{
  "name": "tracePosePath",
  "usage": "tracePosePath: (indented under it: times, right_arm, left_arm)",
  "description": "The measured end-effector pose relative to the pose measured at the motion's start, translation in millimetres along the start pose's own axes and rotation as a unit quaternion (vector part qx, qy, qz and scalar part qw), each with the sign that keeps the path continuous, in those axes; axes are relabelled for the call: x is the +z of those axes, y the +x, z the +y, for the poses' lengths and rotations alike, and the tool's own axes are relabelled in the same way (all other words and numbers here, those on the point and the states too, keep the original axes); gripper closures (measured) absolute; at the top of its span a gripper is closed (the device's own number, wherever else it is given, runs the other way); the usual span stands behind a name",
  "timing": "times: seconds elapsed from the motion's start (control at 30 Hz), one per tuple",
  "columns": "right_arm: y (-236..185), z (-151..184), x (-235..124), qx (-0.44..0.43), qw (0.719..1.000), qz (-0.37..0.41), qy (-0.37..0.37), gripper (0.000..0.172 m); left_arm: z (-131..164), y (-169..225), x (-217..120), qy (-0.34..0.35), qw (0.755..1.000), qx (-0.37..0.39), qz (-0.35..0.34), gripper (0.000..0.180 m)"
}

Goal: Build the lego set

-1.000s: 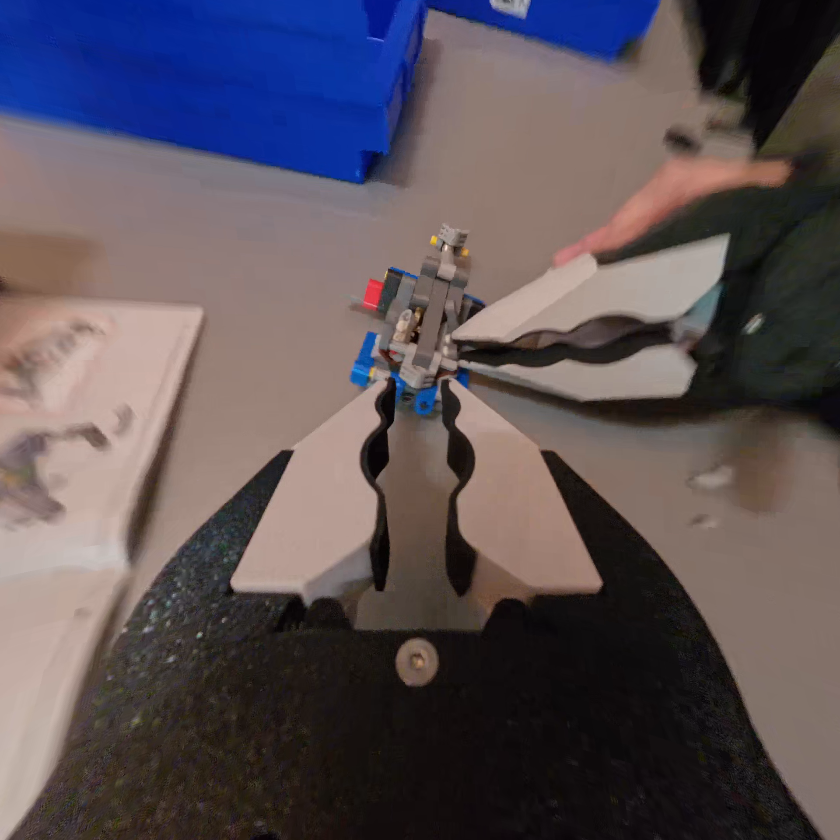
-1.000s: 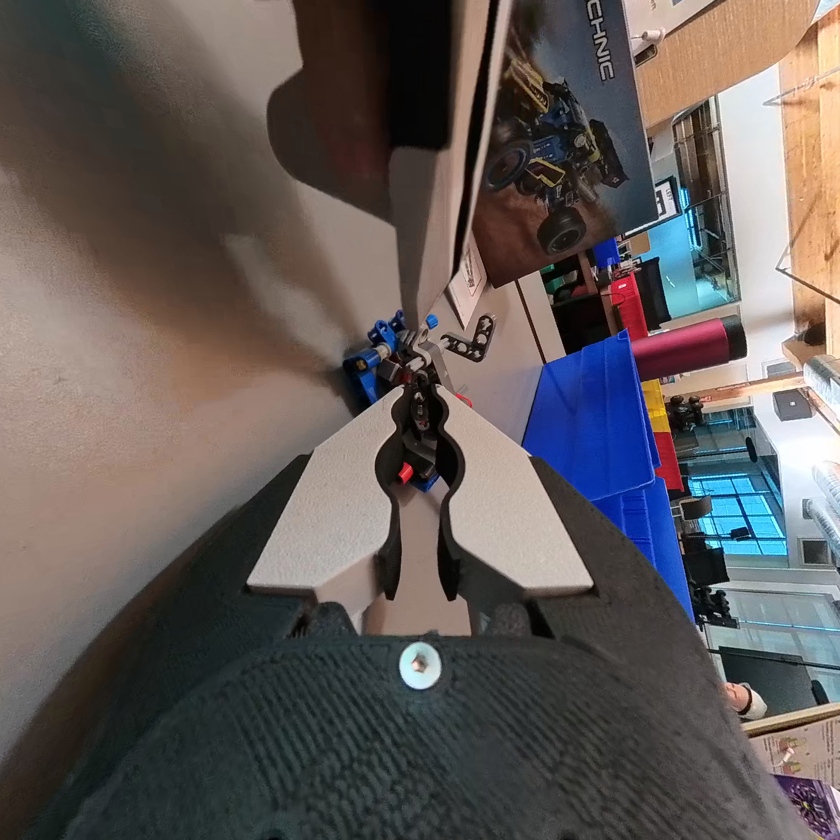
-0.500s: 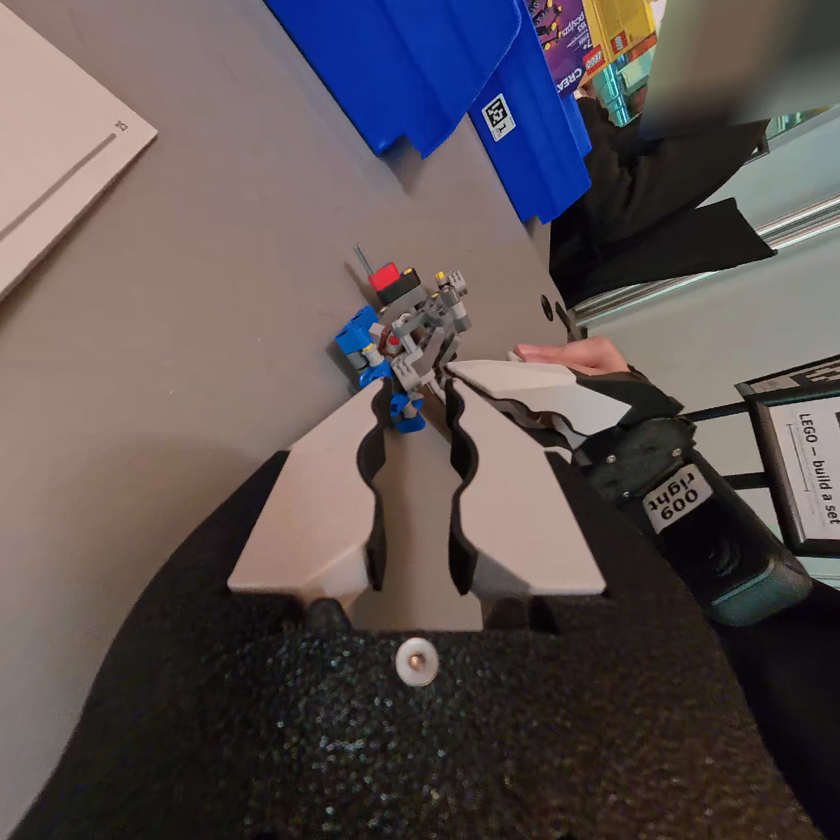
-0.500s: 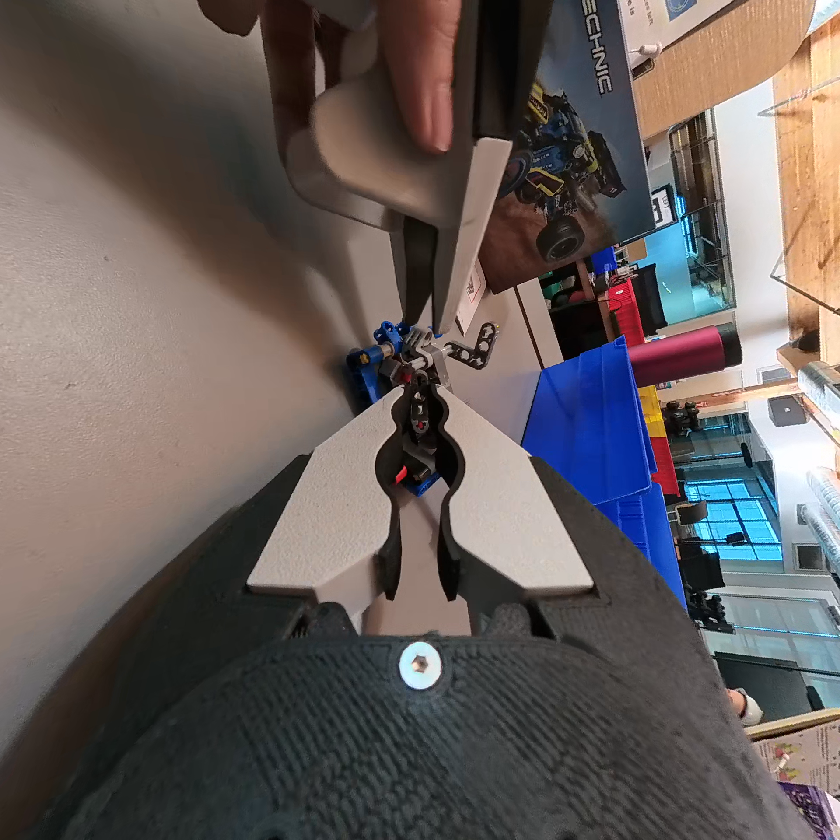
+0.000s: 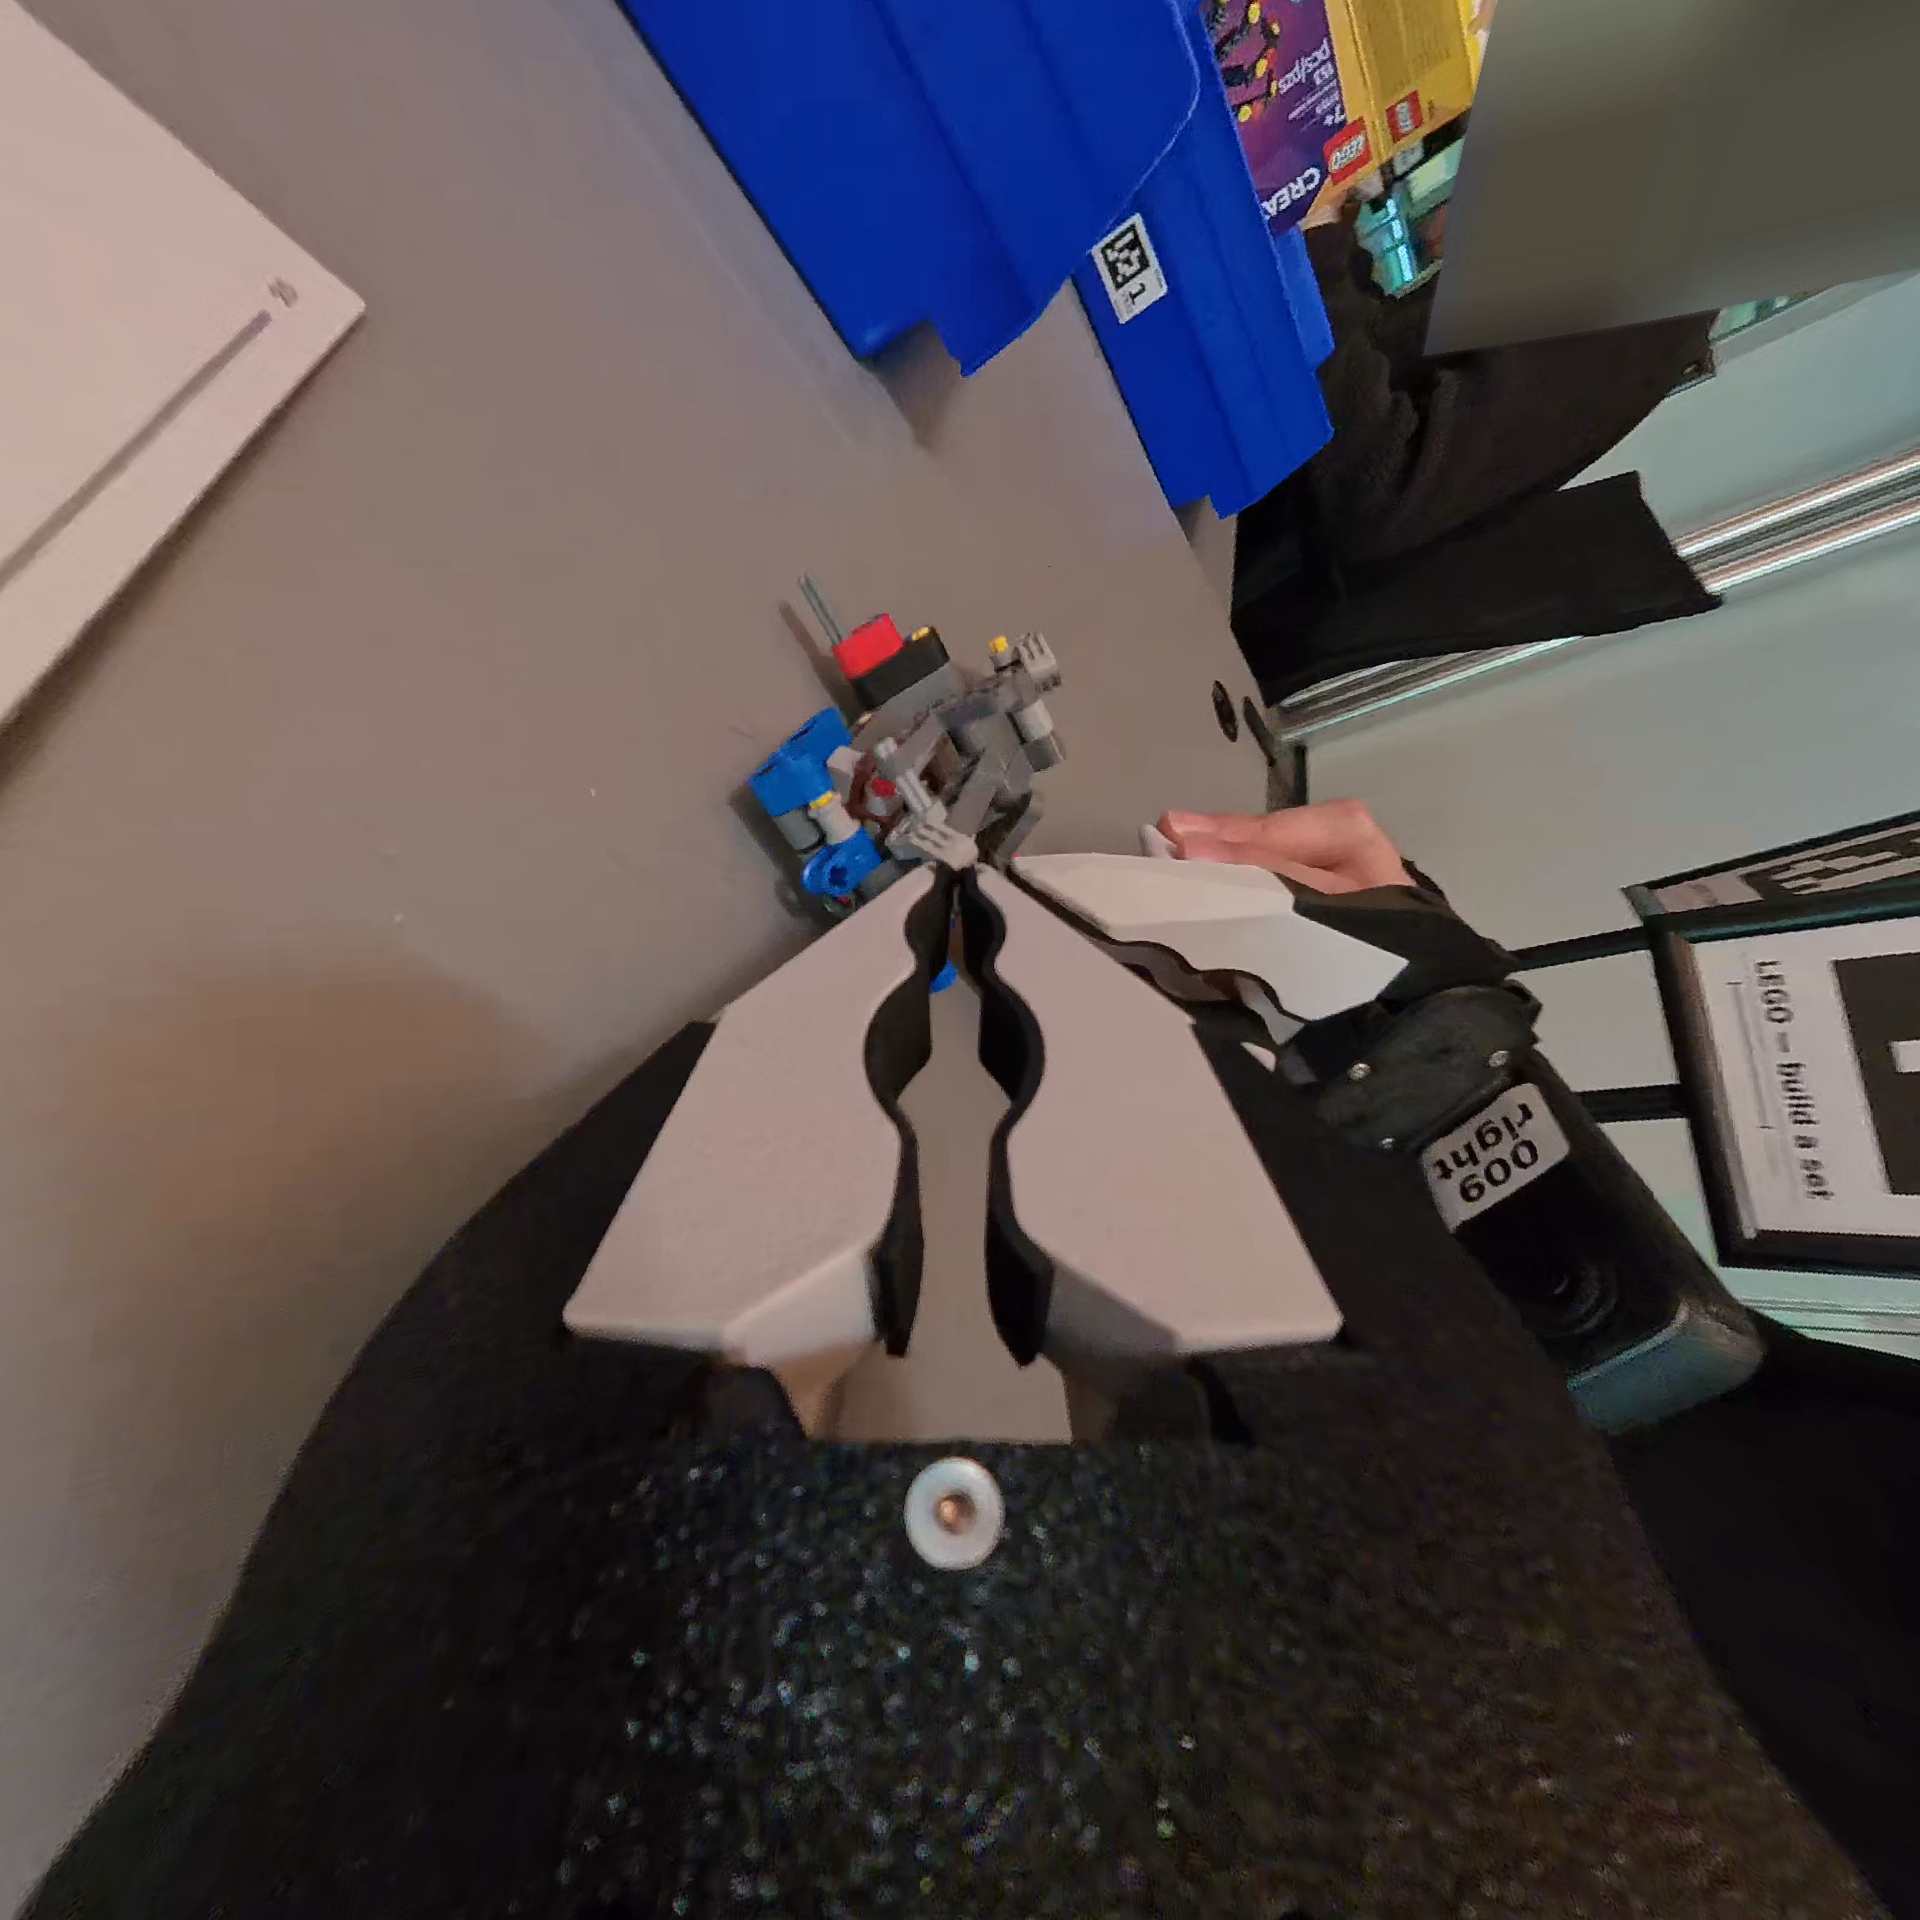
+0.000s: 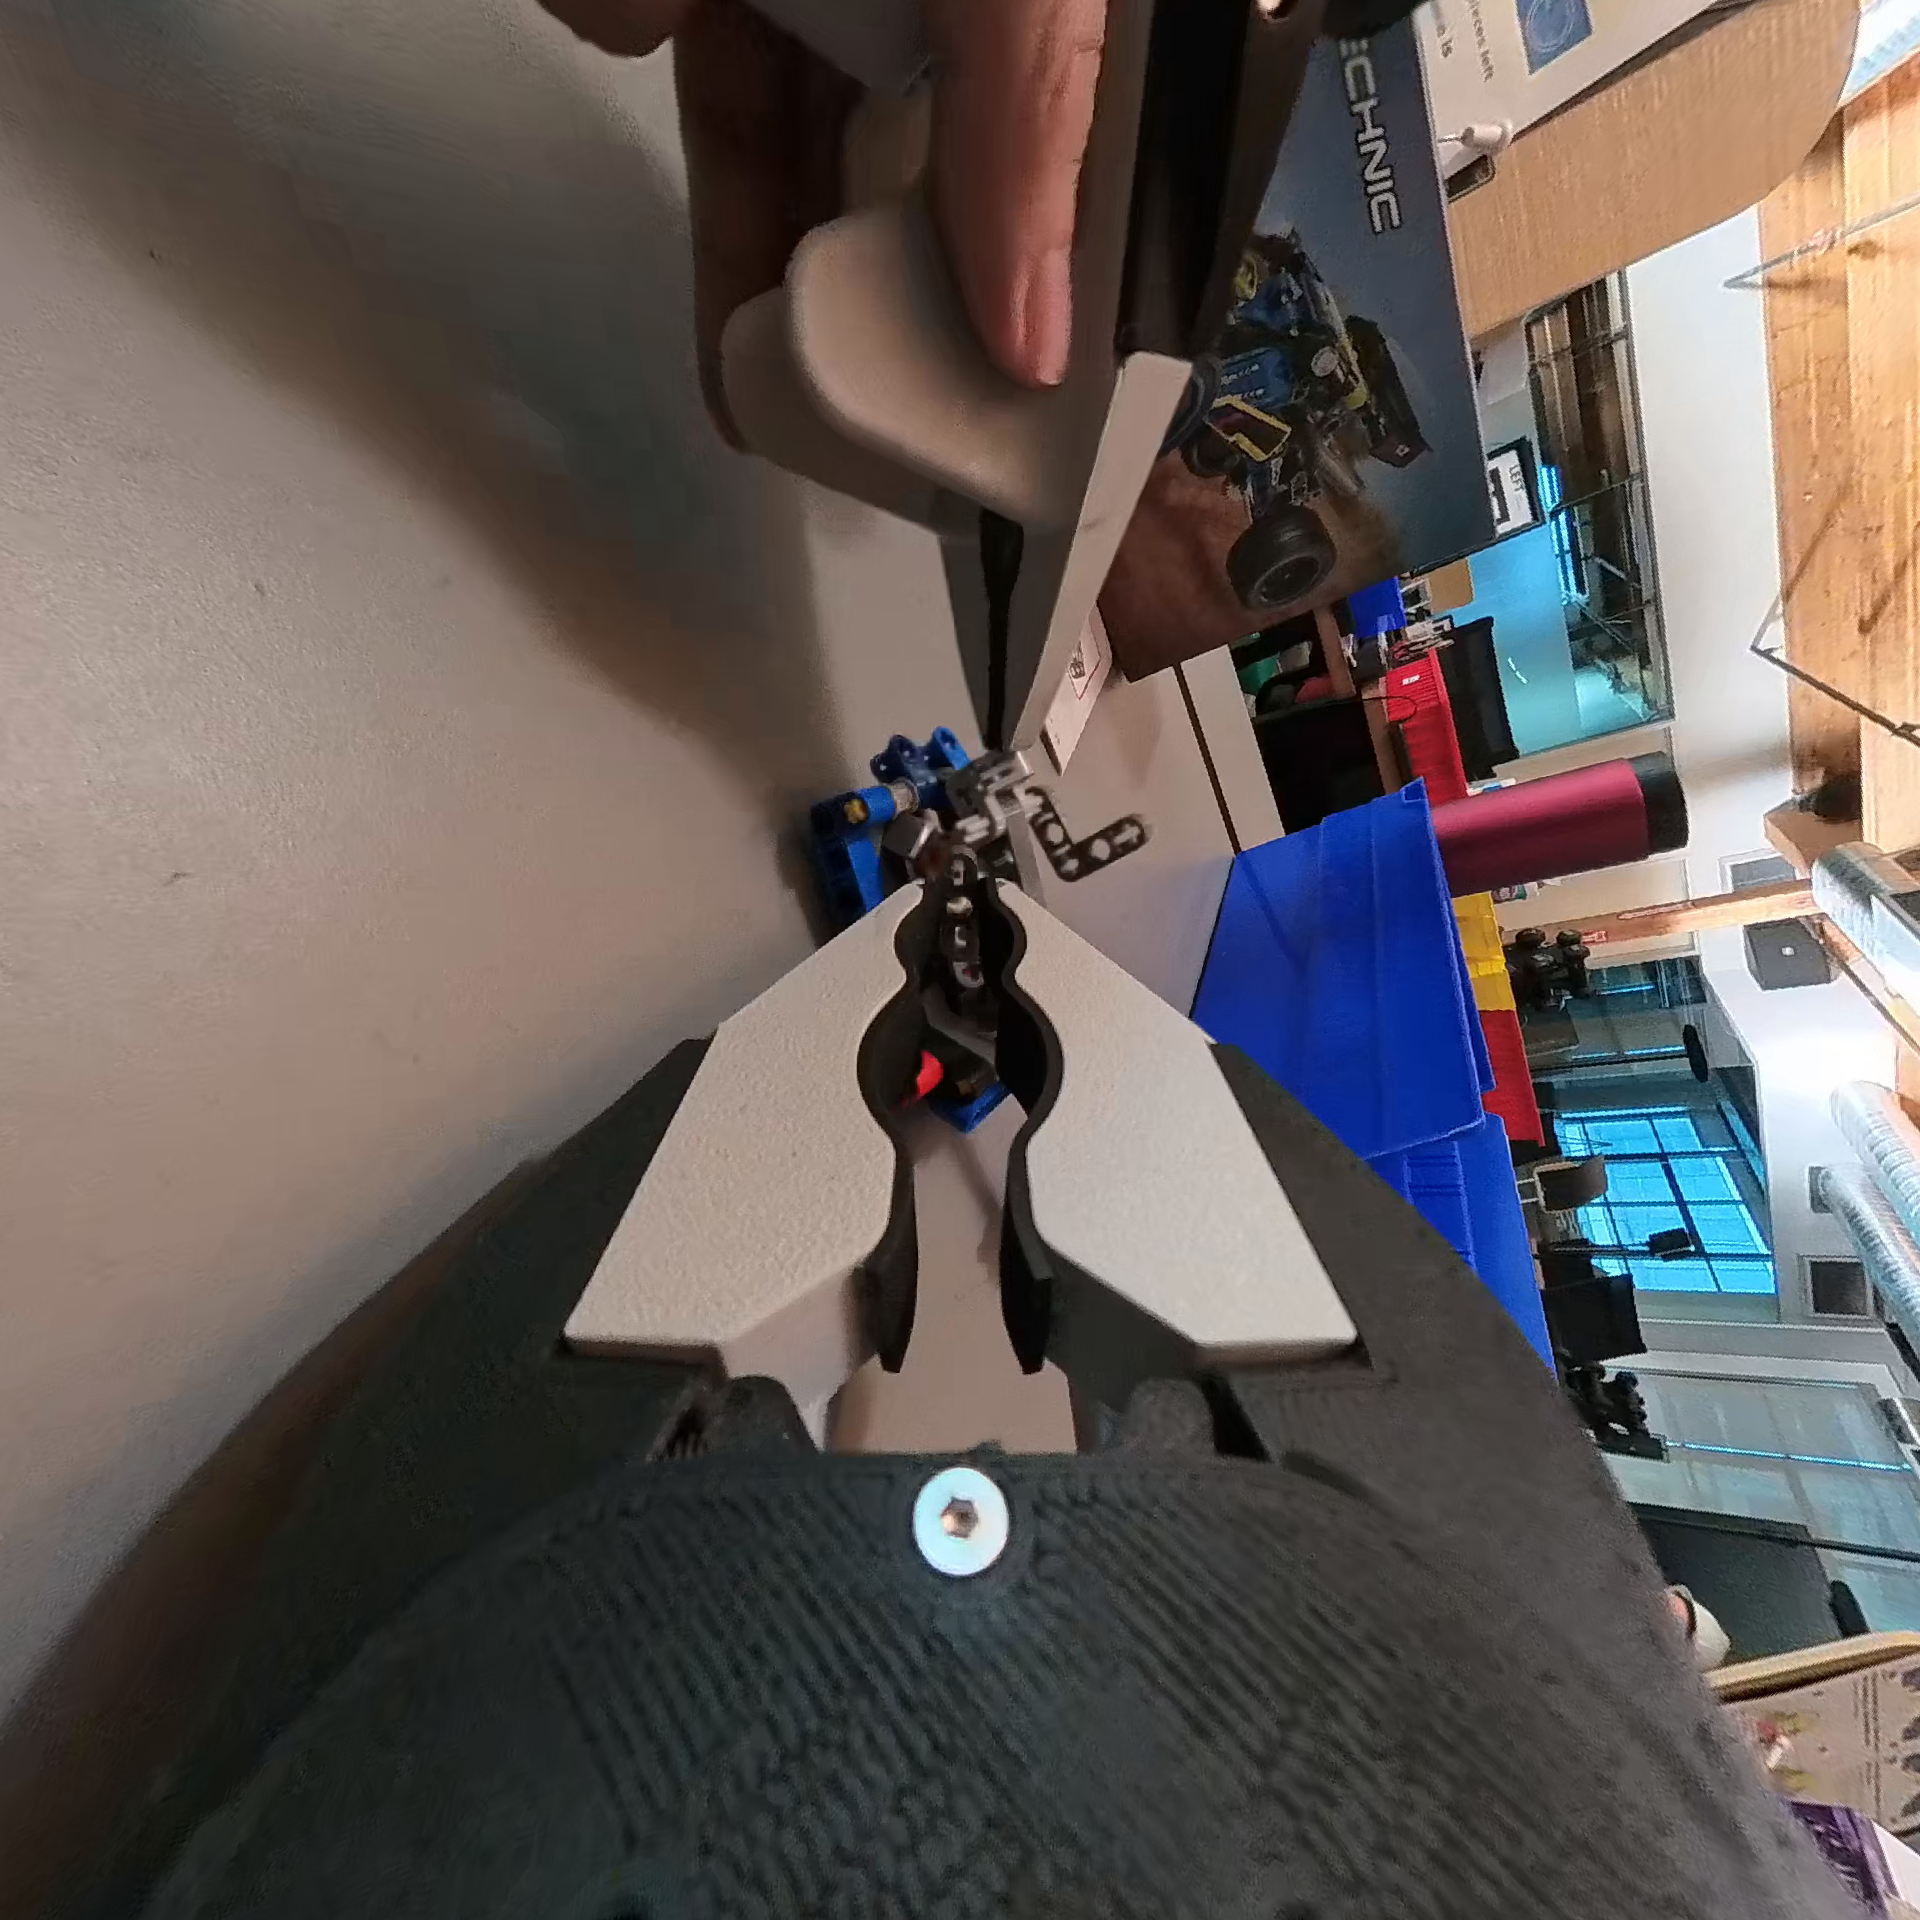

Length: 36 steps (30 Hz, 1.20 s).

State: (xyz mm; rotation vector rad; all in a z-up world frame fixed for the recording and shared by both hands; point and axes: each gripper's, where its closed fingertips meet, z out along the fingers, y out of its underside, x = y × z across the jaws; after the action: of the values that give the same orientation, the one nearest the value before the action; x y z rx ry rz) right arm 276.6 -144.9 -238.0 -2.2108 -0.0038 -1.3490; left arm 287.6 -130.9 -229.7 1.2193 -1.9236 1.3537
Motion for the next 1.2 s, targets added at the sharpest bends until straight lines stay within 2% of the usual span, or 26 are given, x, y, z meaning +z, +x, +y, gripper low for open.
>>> tracePosePath:
  times: [0.2,0.3,0.37,0.43,0.53,0.57,0.6,0.63,0.83,1.0,1.2]
  right_arm:
    - [0.6,0.3,-0.3,0.005,1.0,-0.001,0.002,0.167]
    - [0.2,0.7,-0.3,0.005,1.0,-0.001,0.001,0.167]
    - [0.0,1.1,-0.3,0.005,1.0,-0.002,0.0,0.167]
    - [0.0,1.2,-0.2,0.007,1.0,-0.002,0.0,0.167]
    - [-0.3,1.2,0.0,0.007,1.0,-0.003,0.0,0.167]
    - [-0.3,1.4,0.0,0.006,1.0,-0.003,0.0,0.167]
    - [-0.3,1.5,0.1,0.006,1.0,-0.002,-0.001,0.168]
    - [-0.4,1.6,0.1,0.006,1.0,-0.002,-0.001,0.167]
    - [-1.1,2.1,-0.1,0.005,1.0,-0.002,-0.003,0.168]
    - [-1.9,2.5,0.6,0.004,1.0,-0.004,-0.004,0.167]
    - [-2.0,2.7,0.7,0.006,1.0,-0.006,-0.004,0.167]
  left_arm:
    - [4.5,3.4,3.1,-0.017,0.997,0.075,-0.025,0.18]
    - [6.4,-3.1,0.7,-0.023,0.984,0.163,-0.061,0.18]
    - [9.1,0.4,-0.6,-0.031,0.967,0.243,-0.064,0.174]
    - [8.1,-2.0,-3.3,-0.033,0.93,0.353,-0.096,0.169]
    - [2.4,-6.3,-6.8,-0.026,0.84,0.518,-0.161,0.16]
    - [2.0,-5.6,-6.0,-0.027,0.817,0.55,-0.171,0.158]
    - [3.7,-4.7,-3.8,-0.032,0.806,0.566,-0.17,0.156]
    - [5.8,-4.0,-0.9,-0.038,0.805,0.569,-0.164,0.155]
    - [7.2,-10.6,7.9,-0.047,0.836,0.53,-0.136,0.147]
    - [3.5,-8.1,8.0,-0.032,0.825,0.547,-0.136,0.166]
    - [3.0,-7.9,11.9,-0.04,0.82,0.555,-0.137,0.163]
